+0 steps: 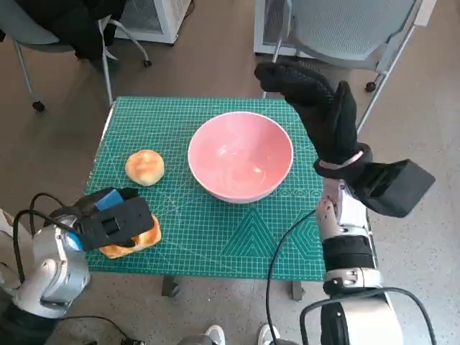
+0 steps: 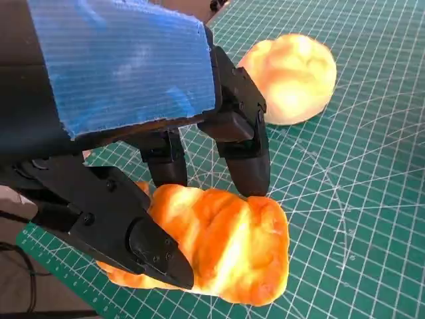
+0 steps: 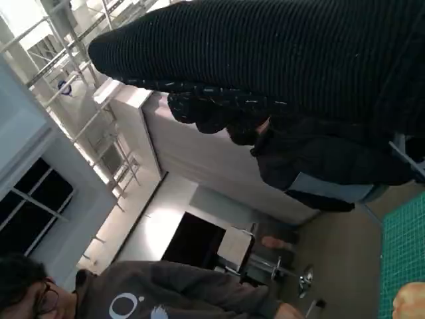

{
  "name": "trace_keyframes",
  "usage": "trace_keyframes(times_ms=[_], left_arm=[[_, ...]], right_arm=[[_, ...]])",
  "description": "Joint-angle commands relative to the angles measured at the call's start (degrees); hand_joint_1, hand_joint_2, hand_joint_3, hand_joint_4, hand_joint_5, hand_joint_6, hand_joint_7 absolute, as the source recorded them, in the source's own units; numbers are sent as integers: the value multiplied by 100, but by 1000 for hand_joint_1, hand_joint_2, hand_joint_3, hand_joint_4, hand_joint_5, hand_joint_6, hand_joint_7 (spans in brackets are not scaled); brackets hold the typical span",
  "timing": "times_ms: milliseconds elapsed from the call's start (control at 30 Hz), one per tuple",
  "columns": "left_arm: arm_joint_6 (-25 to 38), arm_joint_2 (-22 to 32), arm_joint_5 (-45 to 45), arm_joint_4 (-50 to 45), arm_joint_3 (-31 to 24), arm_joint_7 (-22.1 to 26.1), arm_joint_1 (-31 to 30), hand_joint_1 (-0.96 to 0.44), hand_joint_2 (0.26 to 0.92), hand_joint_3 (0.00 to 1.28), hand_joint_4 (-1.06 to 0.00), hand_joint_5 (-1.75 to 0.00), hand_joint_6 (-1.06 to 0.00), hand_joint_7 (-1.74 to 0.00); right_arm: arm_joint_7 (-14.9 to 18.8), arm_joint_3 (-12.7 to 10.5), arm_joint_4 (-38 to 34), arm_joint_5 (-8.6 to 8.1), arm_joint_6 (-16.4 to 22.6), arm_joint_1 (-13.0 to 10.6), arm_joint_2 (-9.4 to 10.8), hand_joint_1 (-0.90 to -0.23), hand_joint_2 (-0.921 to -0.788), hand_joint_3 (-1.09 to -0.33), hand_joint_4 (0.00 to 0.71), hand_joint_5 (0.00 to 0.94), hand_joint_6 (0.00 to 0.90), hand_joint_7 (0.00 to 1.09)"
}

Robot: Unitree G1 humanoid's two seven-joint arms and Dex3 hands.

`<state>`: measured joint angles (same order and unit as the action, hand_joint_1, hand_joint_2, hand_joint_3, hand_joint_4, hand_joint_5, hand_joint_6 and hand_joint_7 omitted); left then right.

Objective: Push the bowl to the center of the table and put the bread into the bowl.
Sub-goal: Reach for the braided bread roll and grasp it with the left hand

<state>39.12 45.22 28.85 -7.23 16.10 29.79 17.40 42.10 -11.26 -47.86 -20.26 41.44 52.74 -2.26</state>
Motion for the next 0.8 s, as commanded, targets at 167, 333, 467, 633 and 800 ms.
trace_keyframes(times_ms=[167, 333, 467, 633, 800], left_arm=[[134, 51, -25, -575, -265, 276, -40, 1, 916, 28, -754, -1100, -670, -1117], [267, 83, -49, -944, -430, 465, 28, 2, 918, 26, -754, -1083, -666, -1140], [340, 86, -55, -1237, -574, 566, 101, 2, 918, 26, -754, -1075, -665, -1149], [342, 82, -54, -1575, -743, 619, 209, 2, 918, 25, -756, -1080, -665, -1141], [307, 69, -32, -1744, -827, 626, 312, 2, 913, 20, -769, -1108, -688, -1075]], right_arm=[[44, -13, -116, -28, -56, -118, -24, -752, -921, -850, 32, 0, -1, 228], [35, -9, -132, -19, -52, -110, -22, -753, -921, -850, 31, 0, -1, 228], [40, -9, -119, -28, -70, -105, -23, -753, -921, -850, 30, 0, -1, 228], [43, -8, -87, -40, -95, -111, -25, -753, -921, -851, 29, 0, -1, 227], [43, -9, -101, -41, -93, -106, -19, -752, -921, -851, 29, 0, -1, 227]])
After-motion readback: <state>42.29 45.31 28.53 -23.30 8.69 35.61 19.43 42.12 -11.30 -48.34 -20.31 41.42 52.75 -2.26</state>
